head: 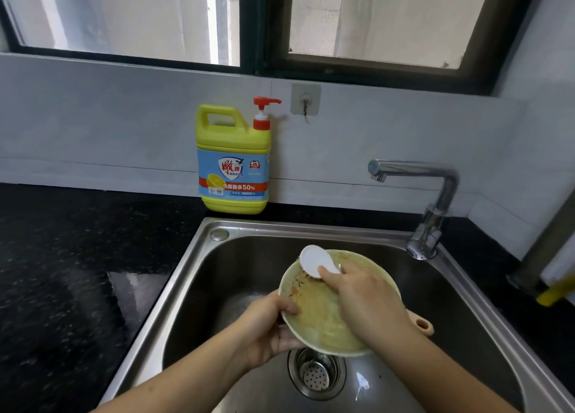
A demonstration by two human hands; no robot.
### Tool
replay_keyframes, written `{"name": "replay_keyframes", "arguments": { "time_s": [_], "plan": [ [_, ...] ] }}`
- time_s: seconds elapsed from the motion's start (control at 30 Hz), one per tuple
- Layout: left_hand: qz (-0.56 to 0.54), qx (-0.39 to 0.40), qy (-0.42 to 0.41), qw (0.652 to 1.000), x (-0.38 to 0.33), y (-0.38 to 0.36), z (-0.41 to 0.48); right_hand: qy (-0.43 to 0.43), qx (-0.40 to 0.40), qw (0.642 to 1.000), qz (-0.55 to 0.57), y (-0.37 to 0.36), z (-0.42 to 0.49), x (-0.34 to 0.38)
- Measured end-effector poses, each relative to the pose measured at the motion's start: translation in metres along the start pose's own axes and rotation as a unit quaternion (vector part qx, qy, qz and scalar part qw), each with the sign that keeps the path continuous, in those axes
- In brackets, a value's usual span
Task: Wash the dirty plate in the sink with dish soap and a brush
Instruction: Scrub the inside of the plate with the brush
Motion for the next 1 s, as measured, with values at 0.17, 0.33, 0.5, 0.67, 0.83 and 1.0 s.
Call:
{"name": "replay_keyframes", "arguments": {
  "time_s": [0.17,0.33,0.5,0.67,0.83,1.0],
  "plan": [
    [-0.026,-0.021,-0.034,0.999,-0.004,0.0,0.0,-0.052,0.011,0.997,-0.059,-0.001,-0.003,-0.014],
    [-0.035,-0.012,-0.024,0.999,0.001,-0.002,0.0,0.023,0.014,0.999,-0.025,-0.007,0.004,0.008],
    [-0.062,-0.046,-0.021,0.997,0.002,0.006,0.005,0.122,0.074,0.989,-0.031,-0.003,-0.002,0.026],
    [-0.027,-0.046,-0.015,0.998,0.006,0.0,0.002,0.051,0.054,0.997,-0.036,-0.001,0.003,0.023],
    [-0.008,-0.027,-0.025,0.999,0.003,-0.006,-0.002,-0.015,0.008,0.997,-0.078,-0.002,0.006,0.007],
    [-0.019,-0.052,-0.021,0.998,0.005,0.0,0.001,0.086,0.057,0.993,-0.056,-0.005,-0.004,0.031]
  ]
}}
Point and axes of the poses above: each hand's wrist, its own z-axis towards the middle knuckle, its own y-axis out of the back of the hand, x = y × z, the point moved 3 cm from there along z, towards the middle knuckle, and after that the axes turned 9 degrees about -z, right-handed, at the moved point
